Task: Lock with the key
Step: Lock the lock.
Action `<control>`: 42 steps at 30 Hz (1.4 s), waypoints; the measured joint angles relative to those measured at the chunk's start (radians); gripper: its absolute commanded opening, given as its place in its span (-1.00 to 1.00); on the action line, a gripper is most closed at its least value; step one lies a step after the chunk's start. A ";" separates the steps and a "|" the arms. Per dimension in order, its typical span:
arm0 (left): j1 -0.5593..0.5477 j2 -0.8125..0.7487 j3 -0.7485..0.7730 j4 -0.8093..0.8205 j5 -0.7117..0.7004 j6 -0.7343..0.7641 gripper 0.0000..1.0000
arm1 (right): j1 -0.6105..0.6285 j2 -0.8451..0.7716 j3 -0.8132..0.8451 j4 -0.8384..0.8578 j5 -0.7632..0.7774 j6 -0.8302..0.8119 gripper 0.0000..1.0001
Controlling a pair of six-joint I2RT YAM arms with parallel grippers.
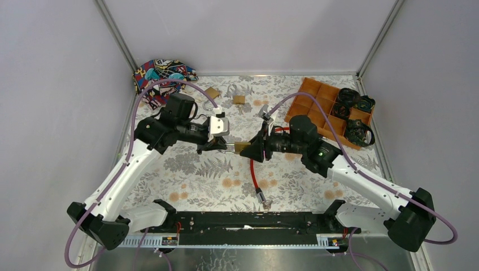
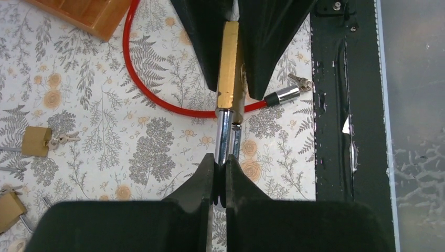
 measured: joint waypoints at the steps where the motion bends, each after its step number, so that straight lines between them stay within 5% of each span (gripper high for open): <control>1: 0.000 -0.001 0.000 0.005 0.005 -0.012 -1.00 | 0.002 0.000 -0.007 0.030 -0.004 0.019 -0.55; 3: 0.005 -0.002 0.000 0.021 -0.002 -0.023 -1.00 | 0.002 -0.002 -0.008 0.050 -0.026 0.033 -0.94; 6: 0.013 -0.008 0.000 0.029 0.013 -0.032 -1.00 | 0.004 -0.021 -0.014 0.074 -0.050 0.051 -1.00; 9: 0.012 -0.019 0.000 0.040 0.034 -0.057 0.17 | 0.003 -0.042 -0.023 0.092 -0.061 0.063 -1.00; 12: 0.008 -0.032 -0.001 0.096 0.060 -0.148 0.46 | 0.002 -0.063 -0.023 0.093 -0.058 0.066 -1.00; 20: 0.064 -0.133 -0.003 0.275 0.077 -0.512 0.33 | -0.155 -0.090 0.005 0.082 -0.232 0.122 -1.00; 27: 0.073 -0.281 -0.156 0.494 0.115 -0.805 0.26 | -0.208 -0.099 0.061 0.158 -0.377 0.188 -1.00; 31: 0.073 -0.264 -0.165 0.571 0.117 -0.896 0.20 | -0.208 -0.099 0.083 0.200 -0.442 0.216 -1.00; 37: 0.048 -0.227 -0.168 0.637 0.128 -0.983 -0.47 | -0.208 -0.099 0.110 0.206 -0.472 0.224 -1.00; 42: 0.012 -0.233 -0.175 0.672 0.147 -1.011 -0.38 | -0.208 -0.101 0.117 0.204 -0.483 0.222 -1.00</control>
